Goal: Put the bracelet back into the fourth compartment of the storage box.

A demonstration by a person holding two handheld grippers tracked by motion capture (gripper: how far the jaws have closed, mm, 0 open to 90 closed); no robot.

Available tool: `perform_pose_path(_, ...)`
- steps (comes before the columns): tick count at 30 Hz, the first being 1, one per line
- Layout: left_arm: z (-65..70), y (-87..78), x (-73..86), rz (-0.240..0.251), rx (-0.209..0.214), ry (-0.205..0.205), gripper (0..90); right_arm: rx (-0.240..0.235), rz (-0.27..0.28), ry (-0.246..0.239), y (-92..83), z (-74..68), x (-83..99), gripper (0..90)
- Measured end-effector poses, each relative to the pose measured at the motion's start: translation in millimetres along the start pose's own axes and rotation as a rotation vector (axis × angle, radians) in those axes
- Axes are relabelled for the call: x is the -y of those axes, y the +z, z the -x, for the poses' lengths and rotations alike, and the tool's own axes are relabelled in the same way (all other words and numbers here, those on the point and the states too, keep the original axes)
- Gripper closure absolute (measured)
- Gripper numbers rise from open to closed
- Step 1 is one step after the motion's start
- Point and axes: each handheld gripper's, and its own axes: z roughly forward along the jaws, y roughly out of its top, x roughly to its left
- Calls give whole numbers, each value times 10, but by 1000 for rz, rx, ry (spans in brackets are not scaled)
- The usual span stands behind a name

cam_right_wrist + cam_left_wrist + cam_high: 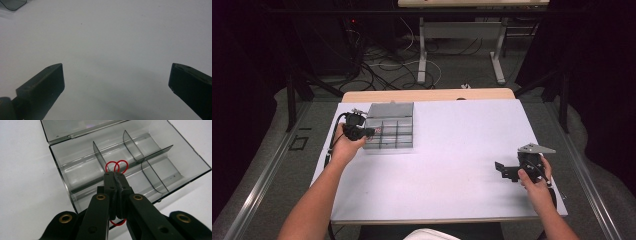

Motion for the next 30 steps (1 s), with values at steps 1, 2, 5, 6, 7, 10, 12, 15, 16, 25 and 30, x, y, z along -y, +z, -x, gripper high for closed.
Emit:
perform_pose_path(1, -6, 11, 3, -6, -1, -1, 900, -1, -6, -2, -6, 3, -1, 0)
perform_pose_path(2, -6, 18, 6, -9, -3, -4, 900, -2, -6, 0, -7, 3, -2, 0)
perform_pose_path(5, -8, 48, 14, -21, -5, -1, 900, -5, -4, -1, -3, 6, 1, 0)
perform_pose_path(6, -9, 53, 14, -25, -7, 4, 900, -5, -5, -1, -3, 6, 0, 0)
perform_pose_path(7, -8, 59, 16, -30, -6, 3, 900, -3, -5, -2, -6, 5, -1, 0)
perform_pose_path(10, -6, 90, 45, -28, -10, 2, 899, -6, -5, -1, -6, 5, -1, 0)
perform_pose_path(12, -16, 112, 68, -38, -13, 2, 899, -5, -5, -2, -6, 5, 0, 0)
perform_pose_path(15, -39, 128, 97, -35, -20, -7, 896, -4, -6, -2, -6, 3, 0, 0)
perform_pose_path(16, -44, 130, 102, -30, -21, -12, 895, -1, -3, -2, -2, 0, 1, 0)
perform_pose_path(25, -80, 114, 116, -23, -35, -24, 846, -6, -7, 0, -1, -3, 0, 0)
perform_pose_path(30, -86, 101, 117, -20, -47, -36, 794, -8, -7, -1, -2, -4, -1, 0)
